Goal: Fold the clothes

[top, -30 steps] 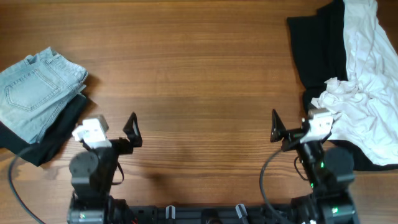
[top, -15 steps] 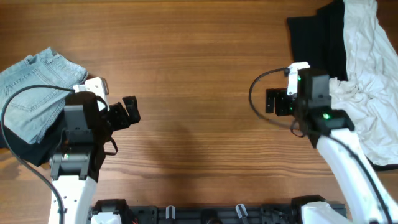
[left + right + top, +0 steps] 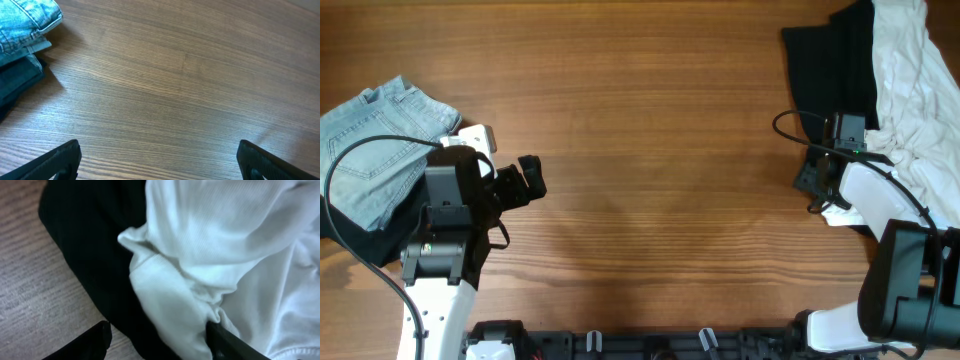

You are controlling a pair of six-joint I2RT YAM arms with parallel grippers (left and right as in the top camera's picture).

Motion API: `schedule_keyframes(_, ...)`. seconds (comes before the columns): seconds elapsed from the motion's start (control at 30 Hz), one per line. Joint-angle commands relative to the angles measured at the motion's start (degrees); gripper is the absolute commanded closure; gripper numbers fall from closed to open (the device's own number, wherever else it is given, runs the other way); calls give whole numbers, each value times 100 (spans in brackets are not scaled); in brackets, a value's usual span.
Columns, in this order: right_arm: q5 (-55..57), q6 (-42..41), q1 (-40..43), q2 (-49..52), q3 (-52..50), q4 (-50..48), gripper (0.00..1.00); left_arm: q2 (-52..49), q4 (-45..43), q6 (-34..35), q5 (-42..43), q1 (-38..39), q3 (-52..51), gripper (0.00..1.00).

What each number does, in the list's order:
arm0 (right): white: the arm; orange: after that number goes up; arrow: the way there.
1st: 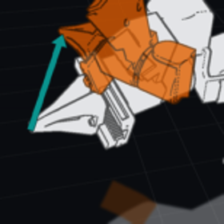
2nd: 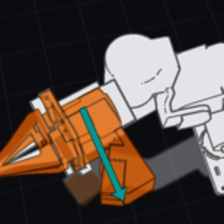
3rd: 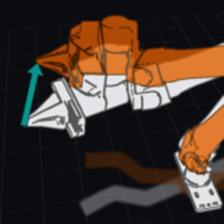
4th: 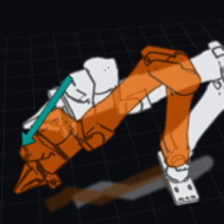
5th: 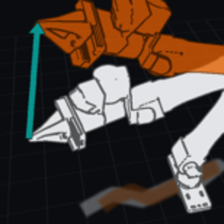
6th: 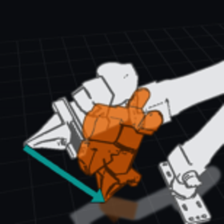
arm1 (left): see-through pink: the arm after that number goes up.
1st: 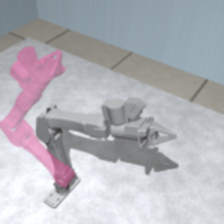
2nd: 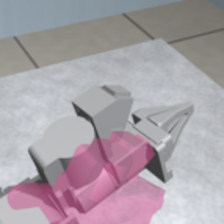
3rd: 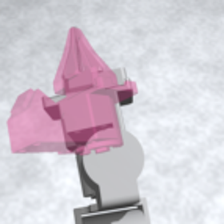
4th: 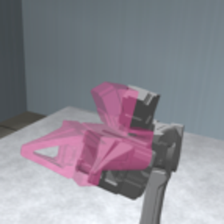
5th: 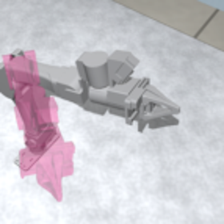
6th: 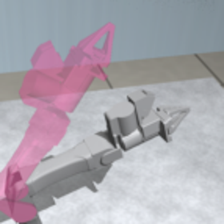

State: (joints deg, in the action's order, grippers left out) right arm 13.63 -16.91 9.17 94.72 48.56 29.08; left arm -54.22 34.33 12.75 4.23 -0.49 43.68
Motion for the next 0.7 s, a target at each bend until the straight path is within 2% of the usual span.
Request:
schedule_keyframes(0.0,181,39,31,-223,116,109,32,-13,-22,13,48,-26,101,0)
schedule_keyframes(0.17,142,39,31,-846,125,177,27,-13,-22,11,48,-26,101,0)
schedule_keyframes(0.43,140,28,31,-748,48,175,33,-13,-22,13,48,-26,101,0)
schedule_keyframes(0.5,142,-37,31,-614,-39,181,41,-13,-22,13,48,-26,101,0)
schedule_keyframes(0.57,184,-155,46,-533,-55,177,56,-13,-22,13,46,-26,101,0)
schedule_keyframes(0.67,332,-251,50,-535,-52,160,73,-13,-22,13,48,-26,101,0)
